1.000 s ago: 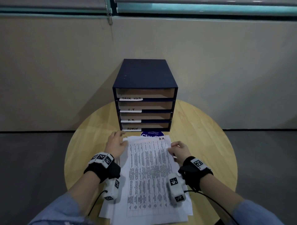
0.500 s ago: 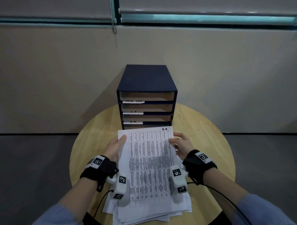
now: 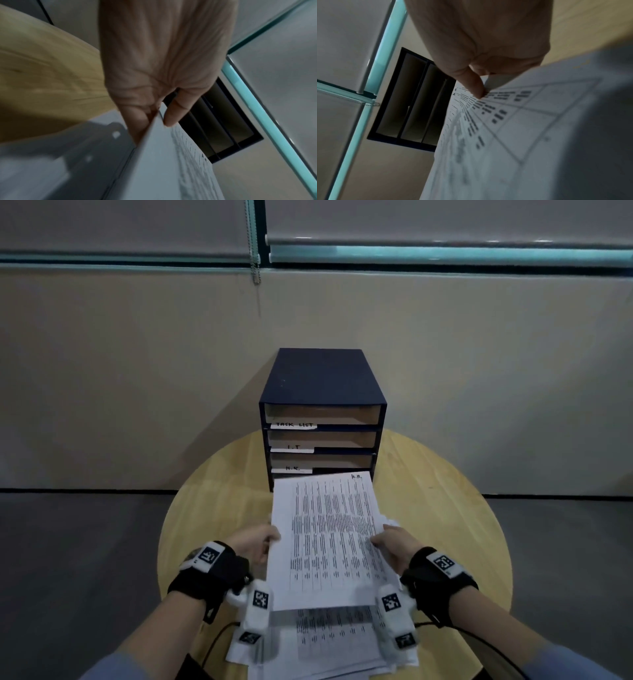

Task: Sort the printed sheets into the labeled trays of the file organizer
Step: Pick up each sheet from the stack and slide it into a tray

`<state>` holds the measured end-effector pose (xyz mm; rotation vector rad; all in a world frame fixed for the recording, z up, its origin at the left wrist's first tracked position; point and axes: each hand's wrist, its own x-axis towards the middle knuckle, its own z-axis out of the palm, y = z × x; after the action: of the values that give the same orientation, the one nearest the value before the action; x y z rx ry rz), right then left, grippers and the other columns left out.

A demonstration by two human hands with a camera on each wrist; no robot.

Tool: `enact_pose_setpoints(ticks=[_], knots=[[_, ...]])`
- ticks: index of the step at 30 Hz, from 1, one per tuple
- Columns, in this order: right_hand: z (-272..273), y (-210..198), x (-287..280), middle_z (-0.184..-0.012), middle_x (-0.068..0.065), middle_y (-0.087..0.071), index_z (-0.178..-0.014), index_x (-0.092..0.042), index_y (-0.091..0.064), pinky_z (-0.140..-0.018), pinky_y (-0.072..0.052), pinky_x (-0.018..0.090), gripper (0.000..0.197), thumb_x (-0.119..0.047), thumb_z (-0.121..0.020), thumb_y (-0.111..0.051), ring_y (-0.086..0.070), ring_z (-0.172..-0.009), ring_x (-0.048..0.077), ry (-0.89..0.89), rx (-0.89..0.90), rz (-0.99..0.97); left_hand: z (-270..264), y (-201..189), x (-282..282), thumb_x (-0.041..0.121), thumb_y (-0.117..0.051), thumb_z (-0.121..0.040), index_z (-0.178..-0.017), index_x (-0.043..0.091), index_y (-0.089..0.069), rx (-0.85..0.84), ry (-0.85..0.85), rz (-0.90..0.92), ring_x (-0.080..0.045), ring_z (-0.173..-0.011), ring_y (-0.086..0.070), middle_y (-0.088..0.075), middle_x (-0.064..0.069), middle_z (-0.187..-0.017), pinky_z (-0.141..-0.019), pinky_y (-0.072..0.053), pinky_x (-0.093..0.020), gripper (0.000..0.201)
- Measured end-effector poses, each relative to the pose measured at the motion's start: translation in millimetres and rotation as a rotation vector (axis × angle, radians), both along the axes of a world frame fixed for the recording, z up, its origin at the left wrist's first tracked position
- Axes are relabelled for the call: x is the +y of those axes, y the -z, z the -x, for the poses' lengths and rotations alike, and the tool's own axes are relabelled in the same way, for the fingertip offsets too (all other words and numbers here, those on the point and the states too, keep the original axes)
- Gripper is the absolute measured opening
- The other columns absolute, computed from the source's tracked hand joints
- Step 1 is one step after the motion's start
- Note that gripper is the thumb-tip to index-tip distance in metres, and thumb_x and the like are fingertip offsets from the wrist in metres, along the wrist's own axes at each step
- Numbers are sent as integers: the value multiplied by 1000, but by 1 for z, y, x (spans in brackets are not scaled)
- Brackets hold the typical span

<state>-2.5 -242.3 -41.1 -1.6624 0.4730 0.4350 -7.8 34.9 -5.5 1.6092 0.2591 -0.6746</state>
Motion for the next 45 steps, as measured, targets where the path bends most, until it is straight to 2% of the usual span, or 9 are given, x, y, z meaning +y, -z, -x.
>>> enact_pose_setpoints(ticks=[16,21,24,27,31,33,38,41,45], knots=[[-64,-60,17,-139,18,-51,-138,-1,-46,-103,-41,35,42,-4,-96,-41,-54,-120,30,-84,-79,376,-17,-9,-1,13,-44,-100,-122,16,-54,-49,38,94,-26,-82,-73,-74,-13,-103,-64,-61,-32,24],[-62,-57,11,-104,9,-58,-129,-20,-38,-48,-41,21,46,-10,-89,-59,-51,-63,11,-245,49,278,-49,6,-16,12,-37,-102,-136,13,-40,-131,-189,23,-16,-53,-66,-66,-11,-104,-43,-51,-20,34],[-67,-47,5,-81,8,-60,-118,-7,-47,-36,-33,16,28,-9,-93,-57,-46,-43,10,-233,85,144,-78,13,-23,15,-37,-101,-140,14,-34,-190,-272,-67,-11,-49,-49,-56,-6,-108,-37,-39,-17,39],[-95,-42,8,-72,12,-58,-106,-2,-52,-35,-44,20,13,3,-94,-52,-52,-44,14,59,30,-149,-104,7,-28,13,-44,-99,-138,13,-37,-197,-363,-12,-9,-43,-48,-52,-7,-80,-34,-38,-16,39],[-131,-46,26,-79,22,-69,-104,10,-56,-72,-62,32,14,8,-92,-50,-67,-73,26,282,17,-509,-139,0,-29,-4,-47,-95,-139,-5,-35,-103,-586,451,-27,-98,-64,-58,-24,-117,-89,-52,-34,46],[-140,-50,30,-92,19,-64,-106,10,-57,-75,-60,31,16,7,-93,-49,-63,-80,24,235,-21,-453,-143,-3,-31,-8,-41,-96,-136,-9,-37,-126,-585,449,-30,-102,-60,-56,-22,-117,-96,-48,-39,41],[-113,-39,24,-79,10,-64,-101,-5,-59,-60,-52,32,14,-4,-97,-46,-61,-70,22,60,-13,-103,-109,0,-33,3,-48,-96,-105,1,-63,-328,-290,-150,-25,-75,-67,-68,-14,-95,-52,-54,-22,18],[-84,-17,14,-71,13,-60,-91,-3,-62,-52,-46,28,13,-8,-96,-50,-53,-56,22,-54,13,196,-88,14,-25,18,-60,-89,-91,20,-65,-544,29,-594,-17,-80,-63,-69,-4,-94,-69,-52,-27,6],[-51,11,9,-90,7,-61,-101,-13,-60,-64,-49,28,20,-5,-85,-52,-56,-72,21,-173,6,561,-62,36,-15,35,-67,-80,-123,25,-51,-635,374,-1023,-18,-117,-43,-45,1,-123,-94,-45,-34,47]])
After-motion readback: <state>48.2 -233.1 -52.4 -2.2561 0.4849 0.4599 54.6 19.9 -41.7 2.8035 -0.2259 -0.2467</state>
